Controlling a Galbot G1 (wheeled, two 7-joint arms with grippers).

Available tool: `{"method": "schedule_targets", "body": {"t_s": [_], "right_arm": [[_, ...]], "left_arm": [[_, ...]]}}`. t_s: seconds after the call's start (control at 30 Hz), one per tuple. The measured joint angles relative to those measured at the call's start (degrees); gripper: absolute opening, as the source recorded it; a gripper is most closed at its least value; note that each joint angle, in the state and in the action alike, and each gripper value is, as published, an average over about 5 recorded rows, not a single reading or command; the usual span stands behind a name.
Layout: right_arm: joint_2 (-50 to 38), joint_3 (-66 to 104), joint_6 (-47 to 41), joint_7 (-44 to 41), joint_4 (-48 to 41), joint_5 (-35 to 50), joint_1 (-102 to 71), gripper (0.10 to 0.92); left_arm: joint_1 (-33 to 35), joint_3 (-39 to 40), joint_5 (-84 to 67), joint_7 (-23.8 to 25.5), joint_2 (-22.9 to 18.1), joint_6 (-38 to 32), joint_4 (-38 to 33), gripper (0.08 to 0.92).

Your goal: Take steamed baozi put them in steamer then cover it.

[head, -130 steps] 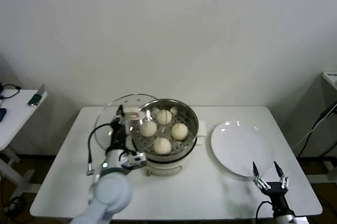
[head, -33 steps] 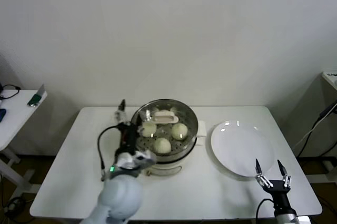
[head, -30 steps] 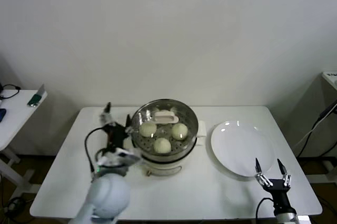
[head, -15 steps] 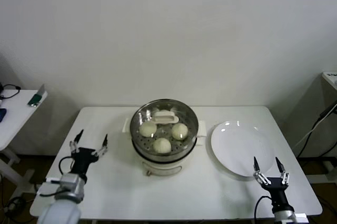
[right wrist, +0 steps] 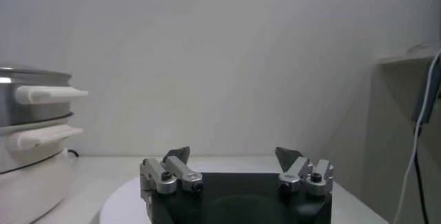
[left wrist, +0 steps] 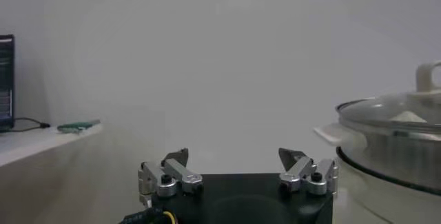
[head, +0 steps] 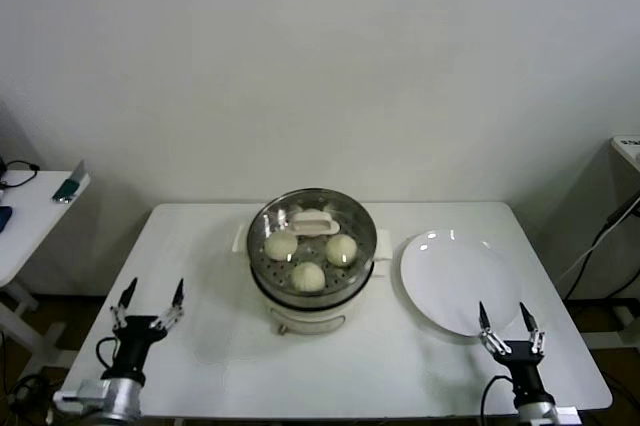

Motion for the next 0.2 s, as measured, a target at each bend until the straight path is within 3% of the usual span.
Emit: {"method": "schedule_targets", "body": {"t_s": [0.2], "right_arm": [[0.2, -0.2, 0.0, 0.0, 0.0, 0.0, 0.0, 0.823]], "left_arm": [[1.2, -0.1, -1.1, 0.8, -0.2, -2.4, 0.7, 0.823]]}}
